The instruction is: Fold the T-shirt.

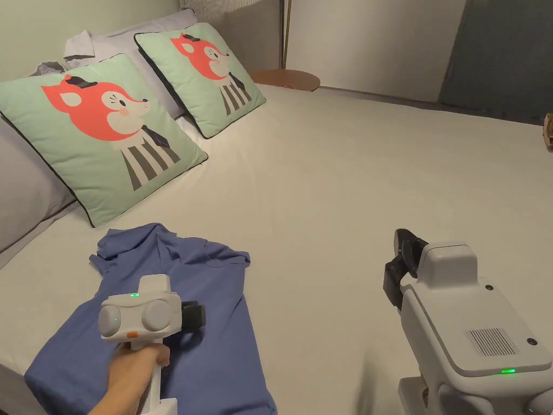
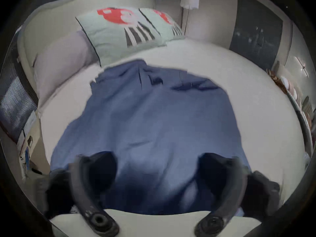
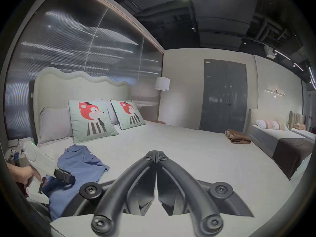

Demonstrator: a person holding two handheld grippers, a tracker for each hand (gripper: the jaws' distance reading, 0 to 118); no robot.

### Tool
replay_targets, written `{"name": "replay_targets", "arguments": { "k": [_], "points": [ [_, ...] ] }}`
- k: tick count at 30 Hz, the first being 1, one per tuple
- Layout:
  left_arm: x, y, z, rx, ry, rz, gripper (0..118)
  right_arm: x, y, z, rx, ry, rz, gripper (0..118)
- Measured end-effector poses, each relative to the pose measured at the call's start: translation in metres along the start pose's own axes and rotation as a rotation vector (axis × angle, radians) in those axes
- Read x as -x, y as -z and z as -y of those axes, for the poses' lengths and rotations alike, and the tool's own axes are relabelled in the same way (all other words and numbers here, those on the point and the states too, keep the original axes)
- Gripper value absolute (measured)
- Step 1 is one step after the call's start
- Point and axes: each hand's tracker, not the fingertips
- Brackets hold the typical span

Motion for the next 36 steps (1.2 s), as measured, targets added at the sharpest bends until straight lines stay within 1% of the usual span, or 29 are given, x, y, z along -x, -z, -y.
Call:
{"name": "replay_targets", "arguments": {
  "k": [1,3,4,5,6,7,9,10,12,15,19,22,25,29,35,36],
  "points": [
    [0.0,0.002,0.003,0.011,-0.015,0.018,69,-0.002,-0.001,0.0,0.001,0.0,0.002,0],
    [-0.001,-0.009,0.008,-0.065,-0.026,0.009,67,-0.007,-0.002,0.001,0.006,0.001,0.009,0],
    [-0.003,-0.014,0.008,-0.049,-0.003,0.026,55,-0.009,-0.002,0.001,0.009,0.003,0.01,0],
    [-0.004,-0.017,0.008,-0.057,0.007,0.02,33,-0.011,-0.003,0.001,0.01,0.004,0.011,0],
    [-0.003,-0.018,0.011,-0.075,0.02,0.011,7,-0.012,-0.002,0.001,0.013,0.006,0.011,0],
    [0.001,-0.018,0.009,-0.073,0.02,0.024,5,-0.013,-0.002,0.001,0.015,0.008,0.012,0],
    [0.01,-0.022,0.009,-0.068,-0.02,0.066,4,-0.015,-0.006,-0.001,0.012,0.013,0.011,0],
    [0.013,-0.03,0.008,-0.093,-0.052,0.087,4,-0.018,-0.003,0.002,0.008,0.014,0.012,0],
    [0.018,-0.041,0.001,-0.117,-0.054,0.083,4,-0.02,-0.005,0.001,0.003,0.015,0.011,0],
    [0.014,-0.074,-0.005,-0.198,-0.007,0.128,4,-0.021,-0.008,0.0,-0.001,0.017,0.006,0],
    [0.006,-0.123,-0.027,-0.277,-0.063,0.272,4,-0.026,-0.016,-0.006,-0.016,0.041,0.005,0],
    [-0.019,-0.161,-0.05,-0.364,-0.002,0.338,4,-0.033,-0.024,-0.007,-0.036,0.041,0.021,0],
    [-0.046,-0.19,-0.072,-0.413,0.039,0.421,4,-0.044,-0.034,-0.011,-0.056,0.051,0.039,0],
    [-0.095,-0.231,-0.093,-0.483,0.132,0.547,4,-0.067,-0.049,-0.013,-0.079,0.044,0.083,0],
    [-0.179,-0.281,-0.098,-0.581,0.317,0.676,4,-0.106,-0.083,-0.025,-0.111,0.047,0.192,0],
    [-0.196,-0.288,-0.096,-0.572,0.344,0.723,4,-0.115,-0.089,-0.026,-0.115,0.047,0.212,0]
  ]
}}
